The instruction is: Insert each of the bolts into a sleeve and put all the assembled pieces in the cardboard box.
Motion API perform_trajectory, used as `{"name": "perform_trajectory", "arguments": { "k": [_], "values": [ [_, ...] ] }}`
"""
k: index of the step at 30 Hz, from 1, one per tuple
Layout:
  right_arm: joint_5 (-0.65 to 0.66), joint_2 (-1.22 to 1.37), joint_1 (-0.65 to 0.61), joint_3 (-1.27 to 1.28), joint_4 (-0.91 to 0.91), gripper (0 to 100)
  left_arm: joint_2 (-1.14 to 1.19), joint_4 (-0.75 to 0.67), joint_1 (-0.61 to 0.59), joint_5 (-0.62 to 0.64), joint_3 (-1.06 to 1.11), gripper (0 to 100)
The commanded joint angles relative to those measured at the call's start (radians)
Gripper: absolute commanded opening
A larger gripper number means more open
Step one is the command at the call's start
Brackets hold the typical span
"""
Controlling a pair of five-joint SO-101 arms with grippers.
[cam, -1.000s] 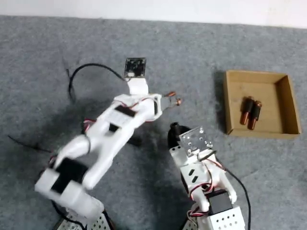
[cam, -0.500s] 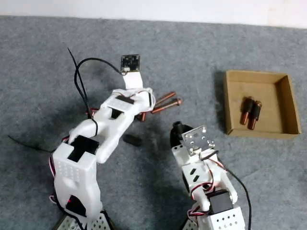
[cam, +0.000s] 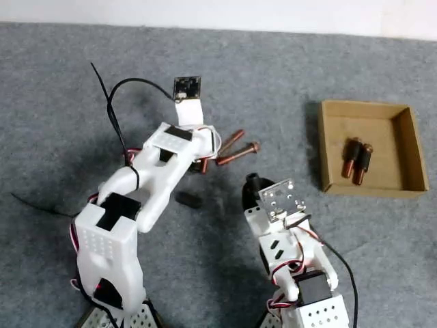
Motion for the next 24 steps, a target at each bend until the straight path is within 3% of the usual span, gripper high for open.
{"name": "perform_trajectory", "arguments": {
  "k": [1, 10, 14, 24],
  "values": [
    [0.0, -0.018, 0.008, 0.042, -0.039, 0.5, -0.01, 0.029, 0.004, -0.006, -0.019, 16],
    [-0.003, -0.018, 0.007, 0.047, -0.039, 0.5, -0.007, 0.026, 0.015, -0.011, -0.022, 16],
    [-0.005, -0.018, 0.007, 0.047, -0.039, 0.5, -0.007, 0.025, 0.036, -0.115, -0.016, 16],
    [-0.005, -0.018, 0.005, 0.047, -0.039, 0.5, -0.007, 0.026, 0.035, -0.117, -0.015, 16]
  ]
}}
